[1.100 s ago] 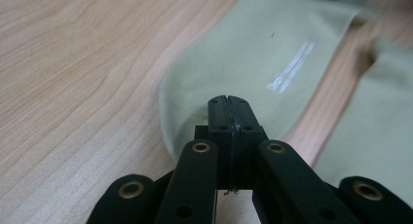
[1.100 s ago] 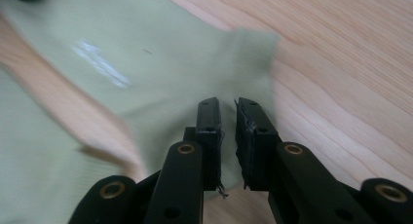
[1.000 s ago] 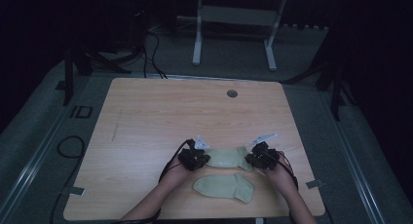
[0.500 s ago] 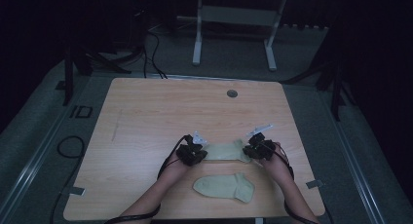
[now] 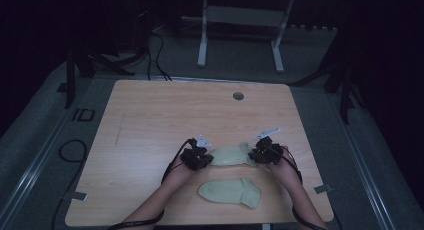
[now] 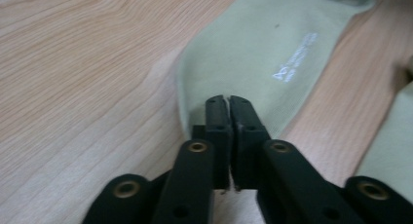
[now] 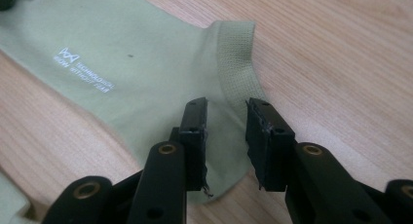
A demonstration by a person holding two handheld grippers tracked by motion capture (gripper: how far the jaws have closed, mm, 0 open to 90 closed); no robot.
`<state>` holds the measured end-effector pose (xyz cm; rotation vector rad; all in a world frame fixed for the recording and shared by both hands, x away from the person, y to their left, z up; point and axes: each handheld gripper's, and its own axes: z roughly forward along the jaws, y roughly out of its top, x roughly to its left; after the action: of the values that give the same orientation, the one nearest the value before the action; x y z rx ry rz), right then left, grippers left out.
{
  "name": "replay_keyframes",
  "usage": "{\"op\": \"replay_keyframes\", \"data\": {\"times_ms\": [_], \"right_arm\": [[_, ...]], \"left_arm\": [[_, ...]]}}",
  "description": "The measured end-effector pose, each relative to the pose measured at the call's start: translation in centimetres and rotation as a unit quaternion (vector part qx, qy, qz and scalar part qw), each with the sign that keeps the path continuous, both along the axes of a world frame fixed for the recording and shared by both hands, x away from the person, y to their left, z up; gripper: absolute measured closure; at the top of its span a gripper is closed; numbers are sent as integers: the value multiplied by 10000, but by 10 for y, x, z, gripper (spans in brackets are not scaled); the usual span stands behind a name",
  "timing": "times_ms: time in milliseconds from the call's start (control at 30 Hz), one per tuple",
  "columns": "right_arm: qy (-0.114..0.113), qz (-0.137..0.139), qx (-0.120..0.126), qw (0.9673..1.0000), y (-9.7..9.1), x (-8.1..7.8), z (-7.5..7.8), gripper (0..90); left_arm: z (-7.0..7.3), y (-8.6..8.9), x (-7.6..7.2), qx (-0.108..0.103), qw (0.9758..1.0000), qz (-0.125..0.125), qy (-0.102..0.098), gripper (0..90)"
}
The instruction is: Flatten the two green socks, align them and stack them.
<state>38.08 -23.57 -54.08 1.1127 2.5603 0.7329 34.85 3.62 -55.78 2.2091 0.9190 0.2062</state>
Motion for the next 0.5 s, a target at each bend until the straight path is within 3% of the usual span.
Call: {"op": "replay_keyframes", "data": {"times_ms": [67, 167, 300, 433, 467, 500], "right_arm": [[-48, 41, -7, 10000, 1, -2, 2, 648], [-24, 36, 101, 9999, -1, -3, 5, 594], [23, 57, 506, 9987, -9, -11, 18, 500], [-2, 178, 547, 9983, -11, -24, 27, 492], [-34, 245, 440, 9987, -11, -34, 31, 492], [-34, 245, 440, 9987, -11, -34, 31, 492]], "left_arm": [[3, 0, 0, -66, 10000, -47, -10, 778], [5, 1, -1, -154, 9999, -59, 23, 608], [13, 2, -9, -87, 9999, -91, -58, 519], [24, 9, -22, -157, 9998, -42, -95, 466], [28, 11, -27, -157, 9999, -40, -23, 428], [28, 11, -27, -157, 9999, -40, -23, 428]]}}
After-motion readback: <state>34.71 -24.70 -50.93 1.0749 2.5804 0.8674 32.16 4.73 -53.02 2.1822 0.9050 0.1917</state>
